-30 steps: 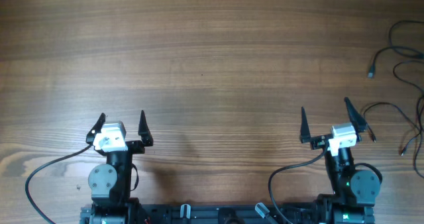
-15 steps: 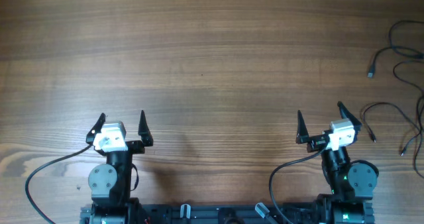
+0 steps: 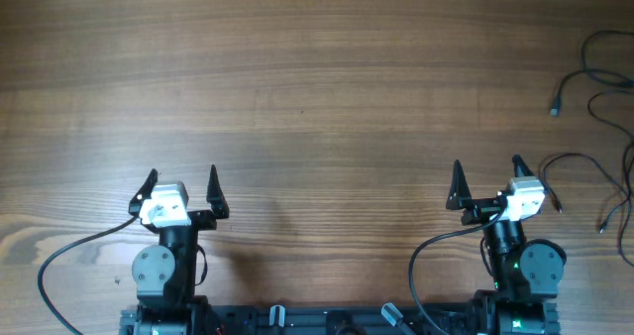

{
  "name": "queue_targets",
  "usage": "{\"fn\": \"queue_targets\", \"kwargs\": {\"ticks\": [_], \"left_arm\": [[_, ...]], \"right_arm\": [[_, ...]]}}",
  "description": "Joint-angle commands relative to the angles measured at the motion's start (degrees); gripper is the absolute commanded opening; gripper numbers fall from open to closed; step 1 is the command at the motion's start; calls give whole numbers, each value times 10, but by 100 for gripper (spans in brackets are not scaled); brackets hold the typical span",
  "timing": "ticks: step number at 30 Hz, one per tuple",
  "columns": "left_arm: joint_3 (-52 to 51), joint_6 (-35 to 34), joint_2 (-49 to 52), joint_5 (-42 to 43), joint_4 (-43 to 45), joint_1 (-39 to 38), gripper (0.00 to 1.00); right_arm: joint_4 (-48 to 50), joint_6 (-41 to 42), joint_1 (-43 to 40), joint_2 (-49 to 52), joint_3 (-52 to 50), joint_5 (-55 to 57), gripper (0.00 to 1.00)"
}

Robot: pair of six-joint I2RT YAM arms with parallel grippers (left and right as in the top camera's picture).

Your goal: Untangle cables

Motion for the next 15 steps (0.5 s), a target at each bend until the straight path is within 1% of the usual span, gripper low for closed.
{"fn": "queue_targets", "kwargs": {"ticks": [1, 15], "left_arm": [[-6, 13, -5, -5, 3, 3, 100], [-6, 13, -5, -5, 3, 3, 100]], "right_arm": [[0, 12, -2, -9, -2, 19, 100], [0, 12, -7, -9, -2, 18, 100]]}}
